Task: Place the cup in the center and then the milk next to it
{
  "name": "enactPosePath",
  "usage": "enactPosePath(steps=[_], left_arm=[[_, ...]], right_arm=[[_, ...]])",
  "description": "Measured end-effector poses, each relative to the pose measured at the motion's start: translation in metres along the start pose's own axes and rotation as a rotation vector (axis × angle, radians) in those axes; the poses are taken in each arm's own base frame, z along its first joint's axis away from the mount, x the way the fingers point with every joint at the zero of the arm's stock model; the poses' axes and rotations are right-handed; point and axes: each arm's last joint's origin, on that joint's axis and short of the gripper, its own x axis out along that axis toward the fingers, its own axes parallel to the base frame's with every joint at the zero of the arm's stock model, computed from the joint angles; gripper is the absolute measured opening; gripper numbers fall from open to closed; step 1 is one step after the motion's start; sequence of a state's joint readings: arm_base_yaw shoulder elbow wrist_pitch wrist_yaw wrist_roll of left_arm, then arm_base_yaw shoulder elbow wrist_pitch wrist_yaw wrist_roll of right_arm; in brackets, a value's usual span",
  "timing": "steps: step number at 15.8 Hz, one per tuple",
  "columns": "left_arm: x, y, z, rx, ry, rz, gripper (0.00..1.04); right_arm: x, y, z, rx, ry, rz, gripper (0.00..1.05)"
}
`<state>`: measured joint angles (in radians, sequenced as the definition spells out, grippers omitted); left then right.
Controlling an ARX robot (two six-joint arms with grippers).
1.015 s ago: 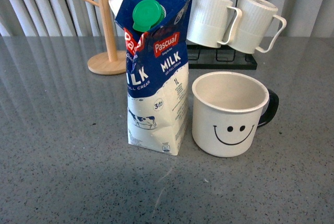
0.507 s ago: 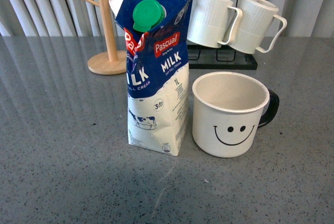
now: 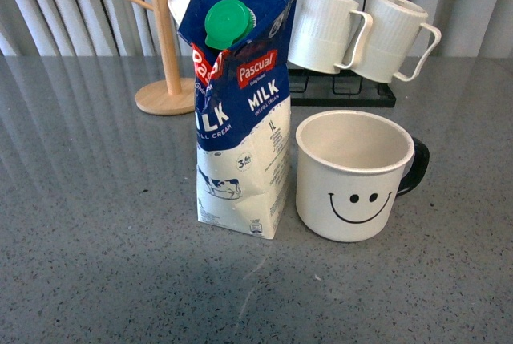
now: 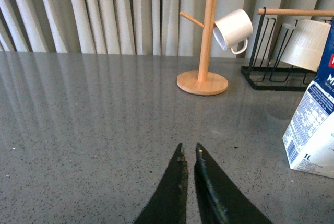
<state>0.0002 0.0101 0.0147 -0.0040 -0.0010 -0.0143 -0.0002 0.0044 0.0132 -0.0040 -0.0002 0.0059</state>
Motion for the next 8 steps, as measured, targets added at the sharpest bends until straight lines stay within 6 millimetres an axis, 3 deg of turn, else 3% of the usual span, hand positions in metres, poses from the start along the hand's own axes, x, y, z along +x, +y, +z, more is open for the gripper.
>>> enactPosePath(steps=[8], left_arm=[[0.0, 0.0, 0.0, 0.0, 0.0, 0.0, 0.99]], right_arm=[[0.0, 0.0, 0.0, 0.0, 0.0, 0.0, 0.98]])
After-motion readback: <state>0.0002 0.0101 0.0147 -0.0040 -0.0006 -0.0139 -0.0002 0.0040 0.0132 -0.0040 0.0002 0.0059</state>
